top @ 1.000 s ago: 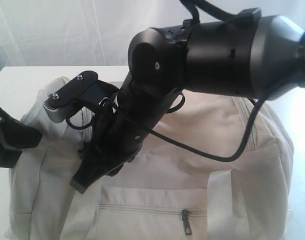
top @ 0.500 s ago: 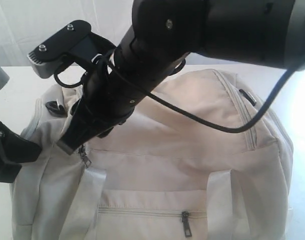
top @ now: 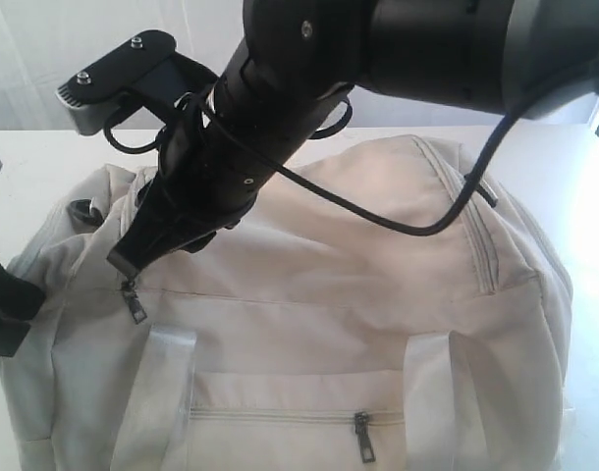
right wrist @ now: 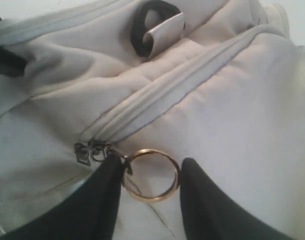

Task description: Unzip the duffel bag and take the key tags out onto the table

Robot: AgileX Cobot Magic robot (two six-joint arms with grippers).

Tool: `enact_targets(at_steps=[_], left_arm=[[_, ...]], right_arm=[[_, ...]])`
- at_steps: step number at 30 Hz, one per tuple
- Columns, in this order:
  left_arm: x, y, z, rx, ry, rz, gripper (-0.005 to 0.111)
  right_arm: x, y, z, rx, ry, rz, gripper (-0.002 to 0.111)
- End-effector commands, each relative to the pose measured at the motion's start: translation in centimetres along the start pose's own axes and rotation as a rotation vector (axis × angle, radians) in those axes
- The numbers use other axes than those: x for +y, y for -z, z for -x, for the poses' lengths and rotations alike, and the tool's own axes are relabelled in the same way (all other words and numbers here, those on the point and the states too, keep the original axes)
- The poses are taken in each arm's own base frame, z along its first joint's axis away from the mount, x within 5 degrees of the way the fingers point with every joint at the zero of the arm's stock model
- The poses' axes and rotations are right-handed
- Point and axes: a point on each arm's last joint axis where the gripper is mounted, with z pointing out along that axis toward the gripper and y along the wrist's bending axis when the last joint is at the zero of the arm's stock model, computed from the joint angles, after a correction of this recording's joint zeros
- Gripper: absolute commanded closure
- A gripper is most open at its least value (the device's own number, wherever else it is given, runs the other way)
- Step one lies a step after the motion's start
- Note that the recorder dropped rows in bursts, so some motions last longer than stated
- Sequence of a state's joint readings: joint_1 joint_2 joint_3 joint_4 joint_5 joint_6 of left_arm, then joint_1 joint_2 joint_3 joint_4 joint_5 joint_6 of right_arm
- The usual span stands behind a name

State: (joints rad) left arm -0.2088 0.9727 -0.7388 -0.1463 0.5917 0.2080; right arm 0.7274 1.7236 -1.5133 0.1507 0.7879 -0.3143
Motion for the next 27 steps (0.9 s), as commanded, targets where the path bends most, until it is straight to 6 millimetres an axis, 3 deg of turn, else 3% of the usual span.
enact_targets(at_steps=[1, 8, 14, 20, 22, 27], left_arm=[[0.1, 0.0, -0.7, 0.062, -0.002, 0.016, 0.107], [0.1, 0.0, -0.7, 0.062, -0.002, 0.016, 0.107], [0.1, 0.1, -0.8, 0.067, 0.000, 0.013, 0.107], [0.1, 0.1, -0.8, 0.068, 0.000, 0.013, 0.107], [0.1, 0.1, -0.8, 0.068, 0.000, 0.013, 0.107], [0.0, 0.0, -0.7, 0.064, 0.008, 0.005, 0.107]], right_arm=[[-0.7, 1.0, 1.3, -0.126, 0.008, -0.054, 0.108], [-1.1, 1.0, 2.2, -0.233, 0.008, -0.089, 0.108], [-1.4, -0.2, 2.8, -0.256, 0.010, -0.101, 0.108], [-1.1, 1.0, 2.9, -0.187, 0.007, -0.072, 0.108], [-0.8, 1.5, 2.2, -0.110, 0.000, -0.038, 0.103], [0.4, 0.6, -0.4, 0.103, 0.082, 0.090, 0.074]])
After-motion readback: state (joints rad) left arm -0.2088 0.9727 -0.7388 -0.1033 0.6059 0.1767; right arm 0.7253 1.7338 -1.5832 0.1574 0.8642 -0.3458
